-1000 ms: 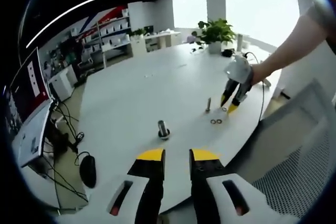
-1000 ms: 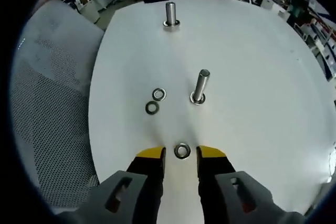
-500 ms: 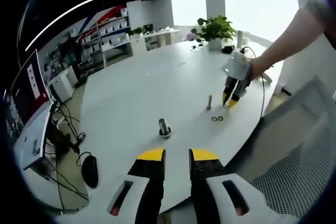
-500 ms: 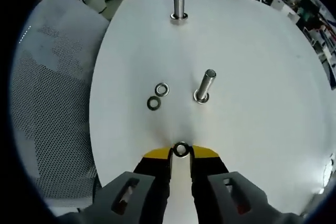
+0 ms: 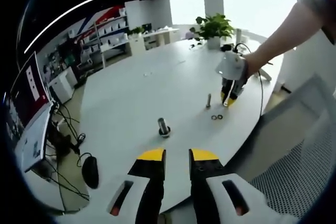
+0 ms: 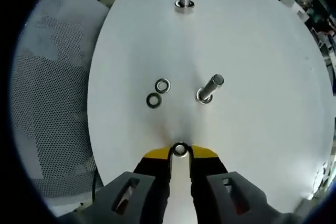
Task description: Place the washer onto the threaded stud by aligning its center hole with the stud, sliding it down to the base, and recovering from edge contact or off-axis alignment until the washer reaches the visible bottom stop.
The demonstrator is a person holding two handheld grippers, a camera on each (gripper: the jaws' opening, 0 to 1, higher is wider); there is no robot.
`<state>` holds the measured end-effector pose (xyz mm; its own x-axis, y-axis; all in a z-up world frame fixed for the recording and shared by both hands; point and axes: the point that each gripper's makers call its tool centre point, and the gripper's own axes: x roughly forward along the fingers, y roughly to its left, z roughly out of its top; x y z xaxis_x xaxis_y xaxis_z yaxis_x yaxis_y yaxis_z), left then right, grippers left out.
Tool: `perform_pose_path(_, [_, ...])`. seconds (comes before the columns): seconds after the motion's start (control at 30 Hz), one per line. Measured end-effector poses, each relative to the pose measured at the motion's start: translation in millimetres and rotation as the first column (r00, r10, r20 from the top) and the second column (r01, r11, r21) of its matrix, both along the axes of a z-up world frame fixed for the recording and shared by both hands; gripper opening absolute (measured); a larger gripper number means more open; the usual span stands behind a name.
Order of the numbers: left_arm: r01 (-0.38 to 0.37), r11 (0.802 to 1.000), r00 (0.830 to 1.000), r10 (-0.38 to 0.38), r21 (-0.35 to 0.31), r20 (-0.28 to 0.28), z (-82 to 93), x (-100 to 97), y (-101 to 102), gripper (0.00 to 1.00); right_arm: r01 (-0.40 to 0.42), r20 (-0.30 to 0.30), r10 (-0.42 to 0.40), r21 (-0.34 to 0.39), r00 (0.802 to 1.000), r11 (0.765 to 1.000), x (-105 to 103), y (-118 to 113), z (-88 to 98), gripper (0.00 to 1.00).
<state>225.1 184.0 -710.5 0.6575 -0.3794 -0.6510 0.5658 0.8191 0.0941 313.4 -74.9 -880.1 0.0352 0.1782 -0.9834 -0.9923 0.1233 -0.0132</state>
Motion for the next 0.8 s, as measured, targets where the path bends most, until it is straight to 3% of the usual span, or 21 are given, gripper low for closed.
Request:
perform_pose_path(0.23, [0.008, 1.000, 1.000, -0.007, 0.009, -0.006, -1.8, -1.1, -0.8, 0.15, 0.057, -0.004, -0.057, -0.008, 0.998, 0.998, 2.2, -0.9, 0.0, 0.15])
perform_pose_path(0.33, [0.008, 1.000, 1.000, -0.008, 0.009, -0.005, -1.7, -0.8, -0.6, 0.15, 0.166, 0.020, -0.167, 0.045, 0.986, 0.985, 3.3, 0.3, 1.2, 0.15])
perform_pose_path(0.43, [0.005, 1.000, 1.000, -0.005, 0.004, -0.006, -1.7, -1.2, -0.2, 0.14, 0.172, 0.051, -0.176, 0.078, 0.983, 0.982, 1.0, -1.4, 2.1, 0.14])
perform_pose_path(0.53, [0.006, 1.000, 1.000, -0.006, 0.005, -0.004, -1.3, -1.0, -0.4, 0.14, 0.227, 0.022, -0.230, 0.083, 0.973, 0.970, 1.1, -1.7, 2.4, 0.14])
perform_pose_path(0.67, [0.005, 1.000, 1.000, -0.005, 0.004, -0.001, -1.1, -1.2, 0.1, 0.14, 0.234, 0.021, -0.236, 0.056, 0.972, 0.970, 1.3, -7.3, 1.9, 0.14])
perform_pose_path(0.8, [0.003, 1.000, 1.000, -0.003, 0.003, 0.002, -0.3, -1.5, 0.4, 0.14, 0.317, -0.010, -0.318, 0.097, 0.948, 0.943, 4.9, -11.1, 8.7, 0.14])
